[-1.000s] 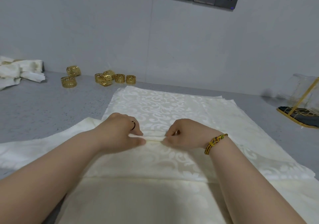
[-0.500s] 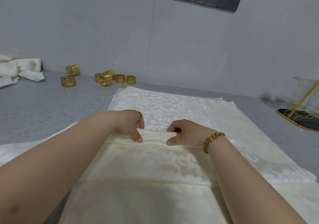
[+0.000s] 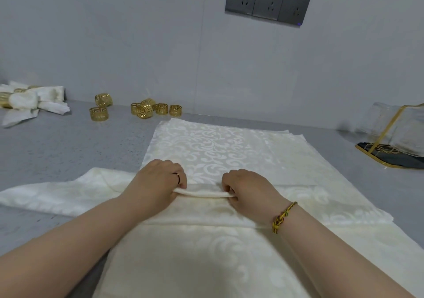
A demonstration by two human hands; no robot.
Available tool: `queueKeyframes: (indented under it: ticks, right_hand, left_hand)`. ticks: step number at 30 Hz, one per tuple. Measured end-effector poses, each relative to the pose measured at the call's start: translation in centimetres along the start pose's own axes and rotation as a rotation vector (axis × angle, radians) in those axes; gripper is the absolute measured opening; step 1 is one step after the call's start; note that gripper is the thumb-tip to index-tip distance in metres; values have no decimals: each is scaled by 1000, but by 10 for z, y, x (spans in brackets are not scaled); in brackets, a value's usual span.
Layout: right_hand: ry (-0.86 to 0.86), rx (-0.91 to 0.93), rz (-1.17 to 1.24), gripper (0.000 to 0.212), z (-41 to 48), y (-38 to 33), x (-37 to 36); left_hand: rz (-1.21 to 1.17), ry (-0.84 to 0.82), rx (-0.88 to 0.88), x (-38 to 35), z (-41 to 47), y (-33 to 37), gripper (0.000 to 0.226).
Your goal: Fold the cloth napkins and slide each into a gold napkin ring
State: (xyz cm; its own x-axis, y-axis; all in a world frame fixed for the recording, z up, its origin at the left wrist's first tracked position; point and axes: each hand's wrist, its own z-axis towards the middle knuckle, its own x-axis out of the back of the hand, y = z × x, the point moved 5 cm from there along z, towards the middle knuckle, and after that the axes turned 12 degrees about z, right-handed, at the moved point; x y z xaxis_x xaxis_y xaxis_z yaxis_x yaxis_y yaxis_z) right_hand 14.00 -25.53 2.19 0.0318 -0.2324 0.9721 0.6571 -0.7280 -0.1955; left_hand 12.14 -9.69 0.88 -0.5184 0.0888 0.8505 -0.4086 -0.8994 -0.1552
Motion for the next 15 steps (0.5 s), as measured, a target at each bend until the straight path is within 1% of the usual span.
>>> queueKeyframes:
  ticks: [1,3,5,6,7,9,11,12,13,15]
  right_hand:
    - [-19,-6,15,18,-2,1,-2]
    - [-63,-15,93,17,-7,3,-5]
    - [-85,-44,231,8,-13,5,-2]
    - [-89,-67,303,7,-14,7,0]
    - [-94,-94,366,12,-16,10,2]
    - [-98,-150,459,20,-17,16,2]
    - [-81,-177,515,14,-14,17,2]
    - [-78,-191,530,7,-12,18,2]
    - [-88,-205,539,3,-10,18,1]
    - [-128,-241,543,12,-4,19,1]
  left_hand:
    - [-26,-25,-4,4,-1,2,34]
    - [-86,-97,21,10,-4,2,16]
    - [-168,-221,88,8,-8,-3,22]
    - [-246,-308,129,3,-11,-6,18]
    - [-317,-371,162,3,-13,-7,14]
    - [-423,-427,253,-3,-12,-11,23]
    - [-437,-457,320,-6,-8,-14,17]
    - [-442,-468,321,-6,-6,-15,11]
    - [-453,-497,324,-7,-4,-16,13]
    - [-462,-577,307,-8,1,-19,19]
